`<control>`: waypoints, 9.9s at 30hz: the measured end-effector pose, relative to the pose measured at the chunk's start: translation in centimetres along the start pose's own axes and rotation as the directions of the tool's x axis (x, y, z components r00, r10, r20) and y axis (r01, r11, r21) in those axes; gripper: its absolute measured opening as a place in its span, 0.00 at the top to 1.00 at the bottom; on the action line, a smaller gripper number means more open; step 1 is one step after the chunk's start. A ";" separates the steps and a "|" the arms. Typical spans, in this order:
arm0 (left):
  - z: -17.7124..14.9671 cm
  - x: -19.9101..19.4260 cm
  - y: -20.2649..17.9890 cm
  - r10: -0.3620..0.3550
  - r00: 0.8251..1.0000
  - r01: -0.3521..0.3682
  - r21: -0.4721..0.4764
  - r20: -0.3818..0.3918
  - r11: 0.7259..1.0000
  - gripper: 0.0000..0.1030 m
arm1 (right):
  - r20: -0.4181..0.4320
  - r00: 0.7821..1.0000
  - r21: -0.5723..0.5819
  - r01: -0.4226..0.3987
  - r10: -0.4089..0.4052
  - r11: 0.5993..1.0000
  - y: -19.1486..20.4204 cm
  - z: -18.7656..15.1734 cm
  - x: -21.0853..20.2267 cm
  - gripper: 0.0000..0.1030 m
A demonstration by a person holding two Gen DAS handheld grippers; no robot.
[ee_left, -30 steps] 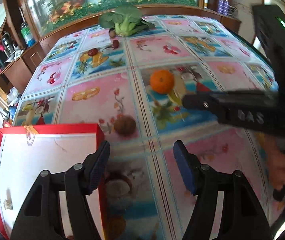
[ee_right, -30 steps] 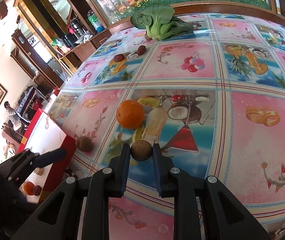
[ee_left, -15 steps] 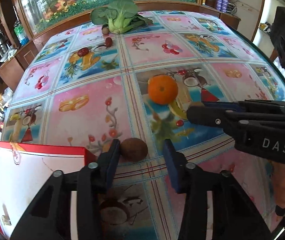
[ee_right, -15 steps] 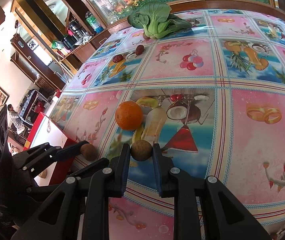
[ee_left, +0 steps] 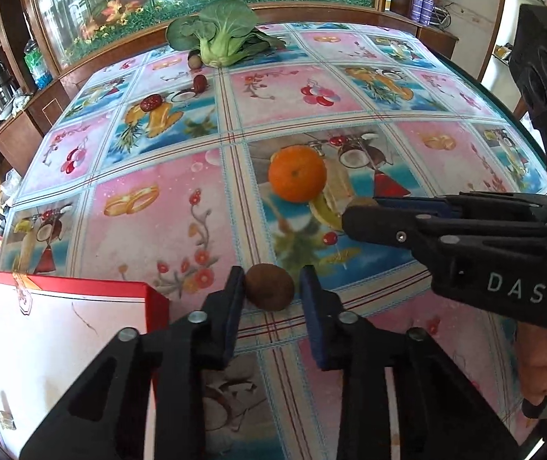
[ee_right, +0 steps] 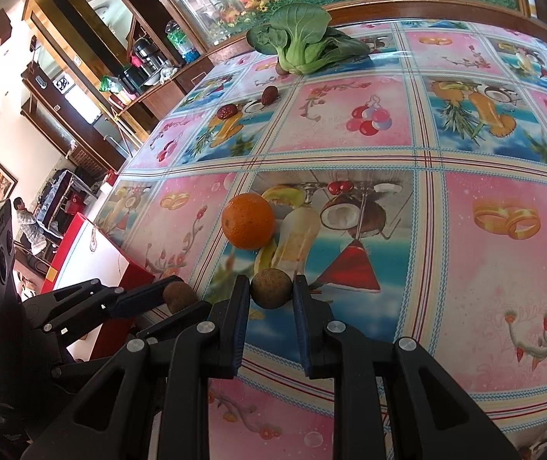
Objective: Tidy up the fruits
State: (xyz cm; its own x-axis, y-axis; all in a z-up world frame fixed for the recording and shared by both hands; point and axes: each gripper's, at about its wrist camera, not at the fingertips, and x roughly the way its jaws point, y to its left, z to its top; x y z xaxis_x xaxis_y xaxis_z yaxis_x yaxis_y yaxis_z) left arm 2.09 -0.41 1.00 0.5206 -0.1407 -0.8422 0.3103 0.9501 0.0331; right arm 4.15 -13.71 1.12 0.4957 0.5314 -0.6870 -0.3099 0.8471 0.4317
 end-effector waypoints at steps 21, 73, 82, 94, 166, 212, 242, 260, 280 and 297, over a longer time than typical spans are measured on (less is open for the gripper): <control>-6.4 -13.1 3.1 0.156 0.958 -0.109 -0.198 0.242 0.974 0.73 | 0.136 0.990 -0.034 -0.033 0.037 0.999 0.9 -0.3 -2.7 0.80; -20.4 -16.0 15.4 0.403 0.906 -0.295 -0.483 0.134 0.824 0.73 | 0.020 0.954 -0.266 -0.284 0.300 0.921 20.1 -9.4 2.0 0.80; -20.3 -15.4 15.1 0.393 0.912 -0.294 -0.478 0.119 0.828 0.73 | 0.005 0.952 -0.280 -0.291 0.305 0.915 20.5 -9.5 2.2 0.80; -19.8 -14.3 15.1 0.379 0.919 -0.289 -0.476 0.103 0.831 0.73 | -0.018 0.954 -0.245 -0.295 0.300 0.924 20.1 -9.4 2.9 0.80; -25.4 -33.1 5.1 0.576 0.744 -0.331 -0.561 0.339 0.759 0.00 | 0.519 0.851 -0.290 0.093 0.075 0.952 21.7 -21.4 -20.4 0.21; -28.8 -32.5 6.4 0.621 0.727 -0.404 -0.548 0.293 0.732 0.00 | 0.528 0.846 -0.376 0.155 0.074 0.914 26.0 -23.2 -19.3 0.19; -31.8 -27.3 18.0 0.602 0.779 -0.399 -0.600 0.177 0.693 0.00 | 0.482 0.876 -0.488 0.262 0.007 0.833 34.0 -19.4 -10.8 0.19; -26.5 -27.1 22.7 0.628 0.772 -0.465 -0.586 0.098 0.663 0.00 | 0.426 0.903 -0.464 0.269 -0.054 0.844 33.6 -13.3 -7.4 0.19; -19.0 -29.3 12.5 0.662 0.739 -0.506 -0.541 0.130 0.671 0.00 | 0.403 0.915 -0.390 0.164 0.007 0.906 25.0 -11.8 -12.8 0.19; -17.2 -31.2 8.8 0.666 0.725 -0.494 -0.541 0.176 0.681 0.00 | 0.436 0.898 -0.437 0.151 0.062 0.887 24.2 -12.2 -14.8 0.19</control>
State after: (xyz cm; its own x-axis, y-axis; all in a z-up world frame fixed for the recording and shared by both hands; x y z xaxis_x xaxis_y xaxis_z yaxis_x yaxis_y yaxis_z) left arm -25.07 17.08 18.29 0.7240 0.4817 -0.4937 -0.4763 0.8669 0.1474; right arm -20.59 -1.08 14.65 0.7795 0.5291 -0.3352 -0.5546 0.8318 0.0232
